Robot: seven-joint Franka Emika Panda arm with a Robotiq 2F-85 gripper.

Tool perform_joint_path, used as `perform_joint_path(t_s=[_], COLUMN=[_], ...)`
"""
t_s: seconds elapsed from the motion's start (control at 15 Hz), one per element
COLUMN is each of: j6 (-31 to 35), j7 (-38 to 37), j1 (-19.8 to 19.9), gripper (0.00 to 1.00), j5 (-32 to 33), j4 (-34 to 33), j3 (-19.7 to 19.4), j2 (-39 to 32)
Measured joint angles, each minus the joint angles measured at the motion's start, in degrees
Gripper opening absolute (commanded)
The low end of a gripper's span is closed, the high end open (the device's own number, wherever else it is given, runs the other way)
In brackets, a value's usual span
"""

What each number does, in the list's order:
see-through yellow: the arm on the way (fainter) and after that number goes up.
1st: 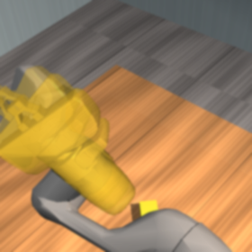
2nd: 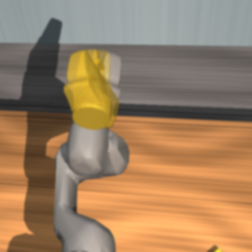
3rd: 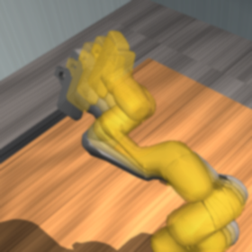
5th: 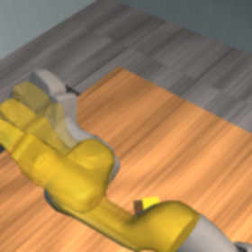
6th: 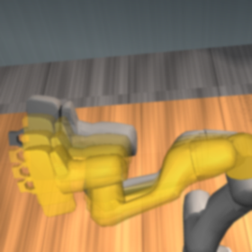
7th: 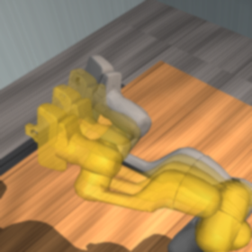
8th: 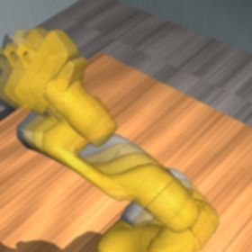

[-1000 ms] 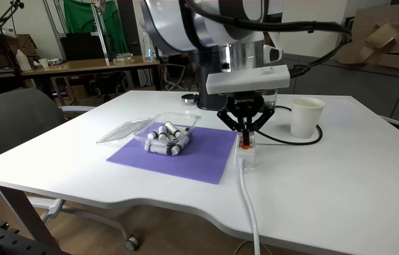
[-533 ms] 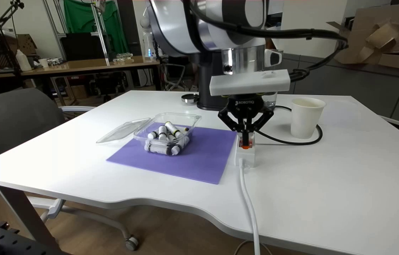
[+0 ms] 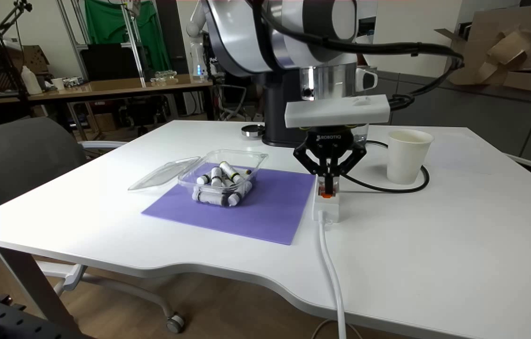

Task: Turn on the main switch on the adapter

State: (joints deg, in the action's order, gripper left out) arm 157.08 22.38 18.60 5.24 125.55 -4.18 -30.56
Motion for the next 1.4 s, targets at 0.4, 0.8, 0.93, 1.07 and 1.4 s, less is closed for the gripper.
perform_joint_path(t_s=[0.4, 0.8, 0.93, 1.07, 1.4], j6=[-2.70, -7.70, -10.00, -11.88, -11.57], j7=[1.02, 5.17, 7.20, 9.61, 13.05], j1=[0.75, 3.79, 5.21, 6.63, 6.74], gripper=[0.00, 0.00, 0.00, 0.00, 0.00], j5=[-0.95, -4.50, -6.43, -8.06, -8.59], j4=[-2.05, -5.53, -7.00, -8.22, -8.01], j3=[0.42, 2.51, 3.47, 4.40, 4.68], j2=[-0.97, -2.47, -3.07, -3.54, -3.41])
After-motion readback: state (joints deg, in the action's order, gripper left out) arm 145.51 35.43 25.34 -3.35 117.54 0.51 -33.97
